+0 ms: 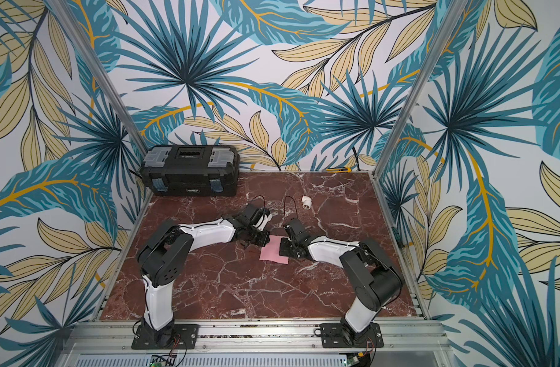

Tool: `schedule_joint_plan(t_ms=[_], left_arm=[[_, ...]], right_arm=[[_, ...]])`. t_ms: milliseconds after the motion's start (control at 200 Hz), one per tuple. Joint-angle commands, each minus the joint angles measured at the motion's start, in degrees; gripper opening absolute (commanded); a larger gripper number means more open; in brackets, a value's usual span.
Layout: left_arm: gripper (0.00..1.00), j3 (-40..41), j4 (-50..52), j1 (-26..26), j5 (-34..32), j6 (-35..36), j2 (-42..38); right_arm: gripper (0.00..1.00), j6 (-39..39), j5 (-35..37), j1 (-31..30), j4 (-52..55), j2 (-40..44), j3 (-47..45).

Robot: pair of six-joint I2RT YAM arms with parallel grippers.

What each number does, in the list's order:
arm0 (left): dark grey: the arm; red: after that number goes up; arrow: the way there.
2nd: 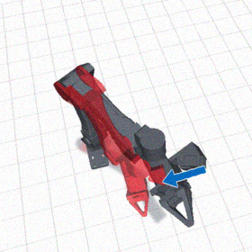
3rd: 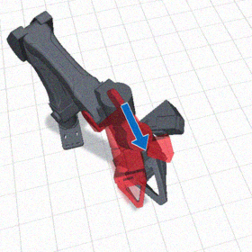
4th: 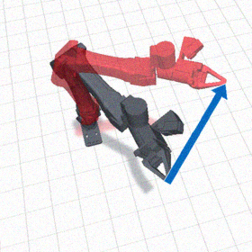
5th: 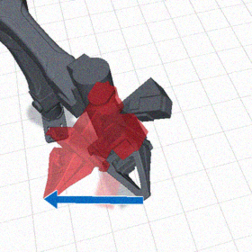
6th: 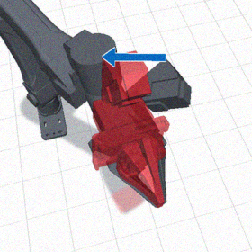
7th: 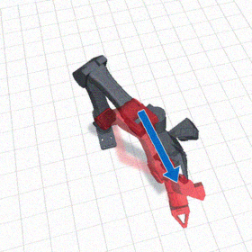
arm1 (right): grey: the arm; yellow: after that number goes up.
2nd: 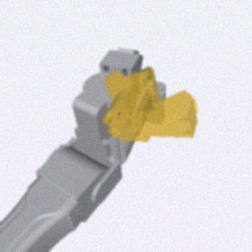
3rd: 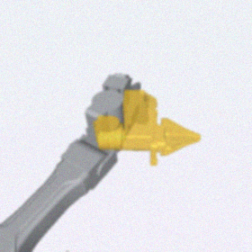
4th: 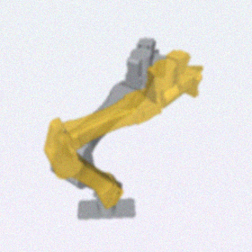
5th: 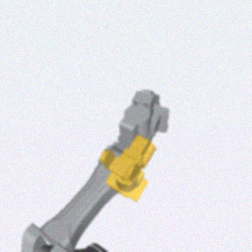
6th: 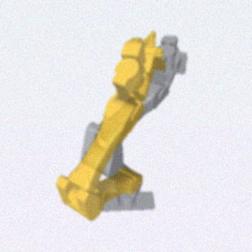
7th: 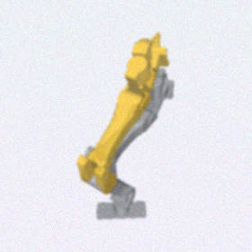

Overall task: Fold the square paper along the opposite sides
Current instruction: Pick up the paper from the center of the board.

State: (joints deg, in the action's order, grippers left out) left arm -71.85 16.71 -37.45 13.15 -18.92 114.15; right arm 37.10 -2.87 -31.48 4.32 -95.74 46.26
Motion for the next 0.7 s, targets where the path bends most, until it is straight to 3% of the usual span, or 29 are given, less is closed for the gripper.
schedule_joint_plan(t_ms=[0,160,346,471,696], left_arm=[[0.06,1.3,3.5,-0.3,-2.9,0.4,-2.5],[0.00,-0.4,5.8,-0.8,-7.6,1.2,-6.2],[0.00,-4.2,10.7,-2.6,-11.4,3.2,-13.8],[0.00,-6.4,13.5,-3.7,-10.3,4.5,-20.3],[0.00,-11.1,17.1,-4.9,0.6,7.6,-33.6]], right_arm=[[0.00,0.3,-0.7,0.0,0.8,-1.1,-1.5],[0.02,-0.9,-1.4,0.0,1.5,2.5,-1.4],[0.48,-8.8,-1.4,0.0,8.6,15.1,0.6],[0.72,-16.7,-3.6,1.3,14.4,25.9,3.5],[0.79,-25.6,-15.2,8.2,13.0,40.3,6.1]])
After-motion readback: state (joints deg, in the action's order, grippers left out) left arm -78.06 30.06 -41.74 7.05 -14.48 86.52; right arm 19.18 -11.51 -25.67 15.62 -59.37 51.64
